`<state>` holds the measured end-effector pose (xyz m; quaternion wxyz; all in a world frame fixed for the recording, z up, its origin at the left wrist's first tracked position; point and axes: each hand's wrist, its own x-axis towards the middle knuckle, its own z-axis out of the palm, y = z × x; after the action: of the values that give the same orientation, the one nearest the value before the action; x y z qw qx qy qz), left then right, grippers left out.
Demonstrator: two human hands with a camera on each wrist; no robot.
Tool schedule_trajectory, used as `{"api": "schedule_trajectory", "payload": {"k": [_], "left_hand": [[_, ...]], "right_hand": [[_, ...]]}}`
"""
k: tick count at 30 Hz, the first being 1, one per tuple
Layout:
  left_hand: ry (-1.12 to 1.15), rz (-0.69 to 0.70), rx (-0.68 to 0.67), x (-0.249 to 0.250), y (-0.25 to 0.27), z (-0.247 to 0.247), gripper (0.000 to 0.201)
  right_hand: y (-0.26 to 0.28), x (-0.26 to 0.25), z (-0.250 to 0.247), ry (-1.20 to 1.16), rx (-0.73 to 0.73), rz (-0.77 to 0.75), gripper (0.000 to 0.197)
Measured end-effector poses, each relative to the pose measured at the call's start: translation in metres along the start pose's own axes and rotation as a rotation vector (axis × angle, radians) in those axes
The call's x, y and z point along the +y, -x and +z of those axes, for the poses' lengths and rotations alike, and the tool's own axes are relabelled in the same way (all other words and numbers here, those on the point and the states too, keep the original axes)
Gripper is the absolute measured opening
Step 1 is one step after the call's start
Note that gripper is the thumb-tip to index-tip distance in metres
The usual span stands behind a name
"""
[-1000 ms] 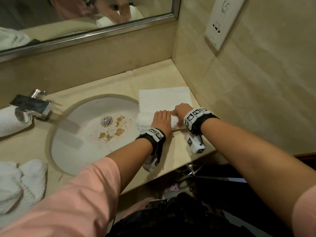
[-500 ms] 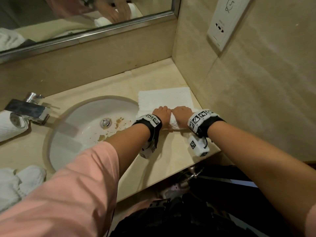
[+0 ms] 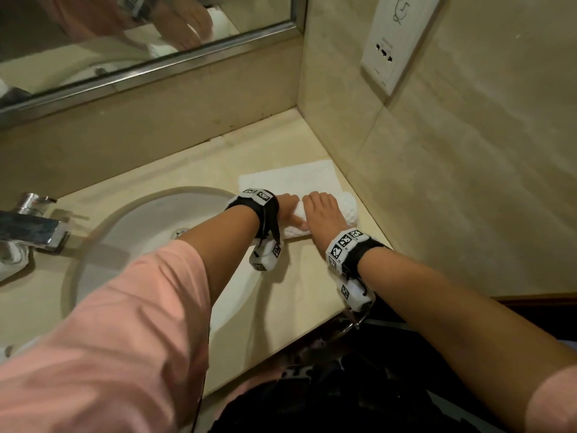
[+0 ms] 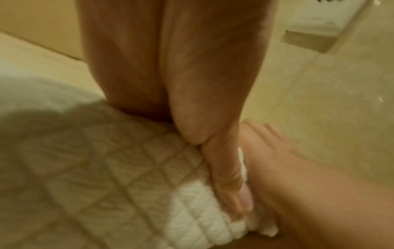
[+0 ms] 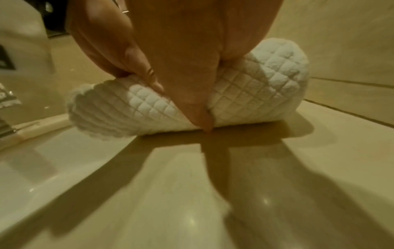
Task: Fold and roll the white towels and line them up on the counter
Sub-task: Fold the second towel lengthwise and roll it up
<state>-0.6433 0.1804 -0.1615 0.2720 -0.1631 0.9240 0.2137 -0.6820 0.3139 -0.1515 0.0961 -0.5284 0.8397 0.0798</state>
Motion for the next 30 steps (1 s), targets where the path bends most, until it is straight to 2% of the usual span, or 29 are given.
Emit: {"api": "schedule_trajectory", "payload": {"k": [4,7,9,11,14,17,21,28,30], "left_hand": [[-0.029,-0.03,0.042,0.001,-0.001,0.003,0.062],[-0.078,-0.066,0.209,0.001,0.001,0.015,0.076],[-0.08,-0.07,0.307,0.001,0.003,0.022,0.084],[-0.068,-0.073,0.327,0.002,0.005,0.026,0.096],[-0.109,-0.11,0.318,0.008,0.003,0.024,0.105],[-0.173,-0.21,0.304,0.02,0.004,0.03,0.095],[-0.14,-0.33,0.376,0.034,0.007,0.049,0.07],[-0.13,-0.378,0.38,0.034,0.004,0.033,0.043],[-0.127,-0.381,0.358,0.032,0.001,0.028,0.044]], "right_hand": [[-0.017,0.001,-0.007,0.053,-0.08,0.017,0.052],[-0.027,0.004,-0.011,0.117,-0.144,0.001,0.059],[-0.033,0.005,-0.013,0.197,-0.191,-0.011,0.071],[-0.038,0.006,-0.014,0.265,-0.237,-0.03,0.082],[-0.047,0.007,-0.015,0.335,-0.266,-0.054,0.086],[-0.057,0.008,-0.014,0.386,-0.293,-0.086,0.081],[-0.069,0.01,-0.016,0.405,-0.329,-0.107,0.075],[-0.092,0.011,-0.032,0.38,-0.466,-0.137,0.066],[-0.099,0.012,-0.037,0.354,-0.502,-0.137,0.073]]}}
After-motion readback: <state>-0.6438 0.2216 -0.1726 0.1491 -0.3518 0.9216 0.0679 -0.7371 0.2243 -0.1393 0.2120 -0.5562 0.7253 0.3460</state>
